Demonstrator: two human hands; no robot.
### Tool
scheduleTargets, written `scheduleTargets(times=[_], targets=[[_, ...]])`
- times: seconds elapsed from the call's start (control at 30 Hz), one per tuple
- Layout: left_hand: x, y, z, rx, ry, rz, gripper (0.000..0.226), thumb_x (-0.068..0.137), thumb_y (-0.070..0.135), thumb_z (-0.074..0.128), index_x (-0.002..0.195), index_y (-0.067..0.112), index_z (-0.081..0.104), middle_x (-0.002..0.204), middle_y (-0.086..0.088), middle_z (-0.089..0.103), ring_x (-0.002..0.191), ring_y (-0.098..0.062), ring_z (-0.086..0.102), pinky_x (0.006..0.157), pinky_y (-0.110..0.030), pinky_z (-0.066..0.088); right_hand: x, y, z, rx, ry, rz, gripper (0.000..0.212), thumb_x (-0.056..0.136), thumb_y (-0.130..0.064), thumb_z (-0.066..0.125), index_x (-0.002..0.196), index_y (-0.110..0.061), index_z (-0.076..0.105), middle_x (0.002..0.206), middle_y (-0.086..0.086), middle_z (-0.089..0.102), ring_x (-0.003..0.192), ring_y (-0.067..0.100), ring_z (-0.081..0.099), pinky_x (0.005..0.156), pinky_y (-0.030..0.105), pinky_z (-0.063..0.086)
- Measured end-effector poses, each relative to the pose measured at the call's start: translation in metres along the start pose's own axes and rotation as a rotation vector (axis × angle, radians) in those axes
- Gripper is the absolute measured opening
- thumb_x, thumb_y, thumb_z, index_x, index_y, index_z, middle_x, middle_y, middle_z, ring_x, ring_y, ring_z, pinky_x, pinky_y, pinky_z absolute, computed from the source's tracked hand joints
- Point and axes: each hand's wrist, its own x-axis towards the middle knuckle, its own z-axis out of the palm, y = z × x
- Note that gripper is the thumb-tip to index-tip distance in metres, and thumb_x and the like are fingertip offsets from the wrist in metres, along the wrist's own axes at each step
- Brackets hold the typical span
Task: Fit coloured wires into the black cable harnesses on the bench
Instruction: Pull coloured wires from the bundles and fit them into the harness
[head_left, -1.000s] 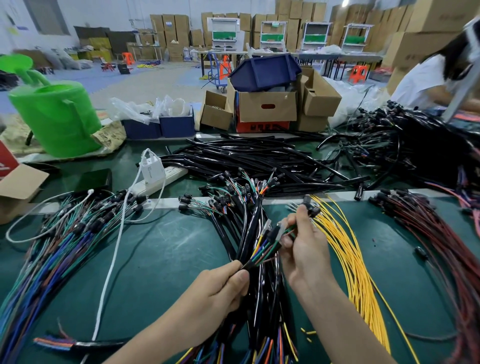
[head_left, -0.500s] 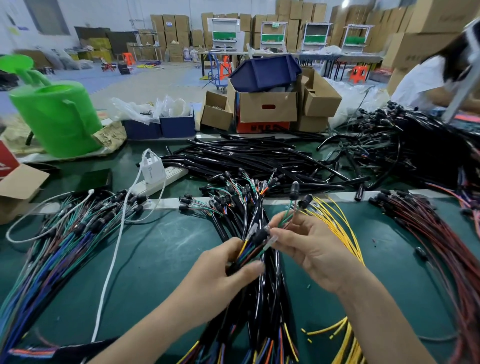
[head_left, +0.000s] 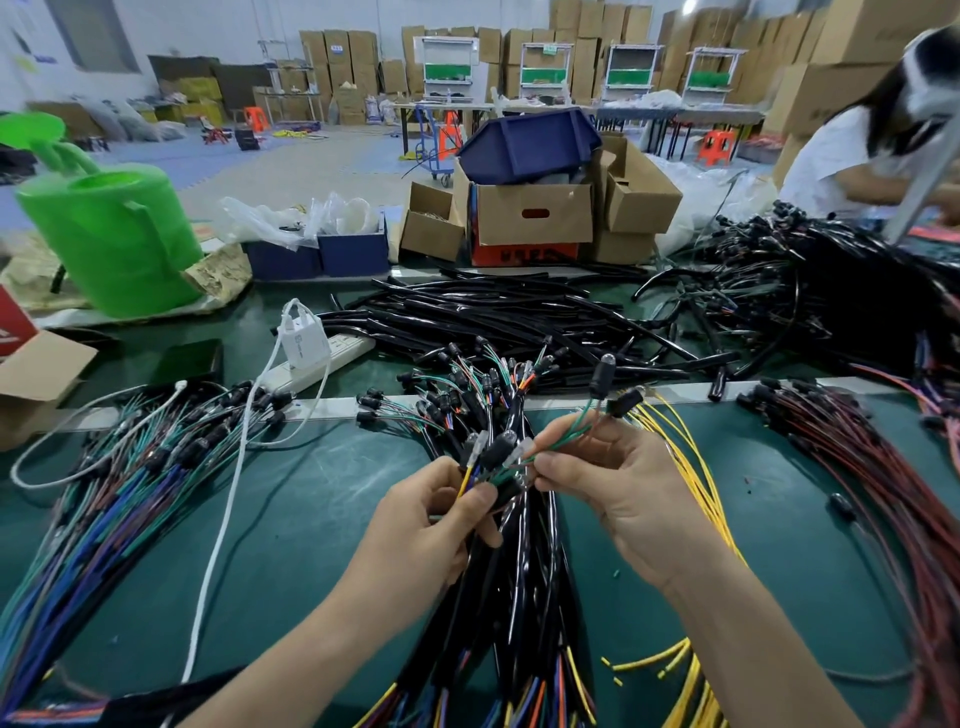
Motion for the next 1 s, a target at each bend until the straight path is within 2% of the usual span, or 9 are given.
scheduleTargets(times=[0.1, 0.2, 0.3, 0.37, 0.47, 0.63, 0.8, 1.0], targets=[[0.001, -0.002, 0.0, 0.026, 0.034, -0.003, 0.014, 0.091, 0.017, 0.058, 0.078, 0.013, 0.056, 0.062, -0.003, 0.063, 0.037, -0.01, 0.034, 0.038, -0.017, 0.028, -0.002, -0.001, 0.004, -0.019, 0.0, -0.008, 0.013, 0.065, -0.007, 0.073, 0.073, -0.017, 0.072, 0.078, 0.006, 0.072, 0.072, 0.014, 0.068, 0.064, 0.021, 0.053], [0.0, -0.003, 0.002, 0.072, 0.093, 0.026, 0.014, 0.09, 0.013, 0.06, 0.077, 0.018, 0.061, 0.063, 0.001, 0.062, 0.039, -0.006, 0.038, 0.04, -0.015, 0.03, -0.005, 0.0, 0.009, -0.04, 0.035, -0.022, 0.02, 0.073, 0.008, 0.069, 0.074, -0.012, 0.068, 0.076, 0.007, 0.072, 0.07, 0.012, 0.068, 0.062, 0.02, 0.054], [-0.003, -0.001, 0.003, -0.092, 0.089, -0.047, 0.011, 0.089, 0.016, 0.06, 0.079, 0.017, 0.065, 0.065, 0.0, 0.062, 0.04, -0.006, 0.04, 0.039, -0.013, 0.031, -0.007, -0.001, 0.011, -0.066, 0.065, -0.02, 0.024, 0.073, 0.014, 0.067, 0.074, -0.01, 0.065, 0.073, 0.006, 0.072, 0.068, 0.012, 0.067, 0.065, 0.019, 0.054], [-0.005, 0.001, 0.003, -0.213, 0.047, -0.097, 0.011, 0.085, 0.026, 0.061, 0.081, 0.018, 0.068, 0.07, -0.003, 0.066, 0.042, -0.005, 0.046, 0.039, -0.011, 0.032, -0.007, 0.0, 0.012, -0.066, 0.089, 0.001, 0.025, 0.074, 0.014, 0.067, 0.072, -0.011, 0.063, 0.071, 0.004, 0.07, 0.067, 0.012, 0.066, 0.066, 0.021, 0.055], [-0.006, 0.001, 0.0, -0.236, 0.011, -0.135, 0.025, 0.074, 0.042, 0.06, 0.085, 0.021, 0.07, 0.08, -0.007, 0.071, 0.044, -0.01, 0.043, 0.038, -0.015, 0.028, -0.006, 0.003, 0.011, -0.004, 0.123, 0.049, 0.024, 0.075, 0.012, 0.066, 0.07, -0.011, 0.062, 0.069, 0.004, 0.068, 0.066, 0.012, 0.066, 0.062, 0.021, 0.055], [-0.004, 0.0, -0.005, -0.228, -0.05, -0.216, 0.025, 0.084, 0.03, 0.056, 0.094, 0.017, 0.074, 0.088, -0.01, 0.073, 0.044, -0.009, 0.043, 0.037, -0.015, 0.028, -0.005, -0.002, 0.007, -0.049, 0.069, 0.071, 0.009, 0.059, -0.012, 0.076, 0.065, -0.017, 0.072, 0.069, 0.008, 0.069, 0.064, 0.016, 0.068, 0.058, 0.021, 0.054], [-0.005, 0.001, -0.005, -0.172, -0.088, -0.242, 0.025, 0.092, 0.025, 0.053, 0.092, 0.014, 0.075, 0.088, -0.007, 0.073, 0.044, -0.008, 0.043, 0.039, -0.014, 0.029, -0.003, -0.003, 0.0, -0.196, 0.038, 0.105, 0.019, 0.072, 0.0, 0.074, 0.068, -0.018, 0.073, 0.067, 0.004, 0.069, 0.062, 0.012, 0.065, 0.055, 0.019, 0.049], [-0.008, 0.001, -0.002, -0.178, -0.186, -0.282, 0.028, 0.089, 0.031, 0.052, 0.083, 0.016, 0.075, 0.088, -0.01, 0.073, 0.045, -0.008, 0.041, 0.04, -0.015, 0.029, -0.005, -0.003, 0.0, -0.149, -0.085, 0.139, 0.018, 0.079, 0.001, 0.069, 0.071, -0.016, 0.073, 0.071, 0.005, 0.068, 0.065, 0.012, 0.062, 0.058, 0.02, 0.05]])
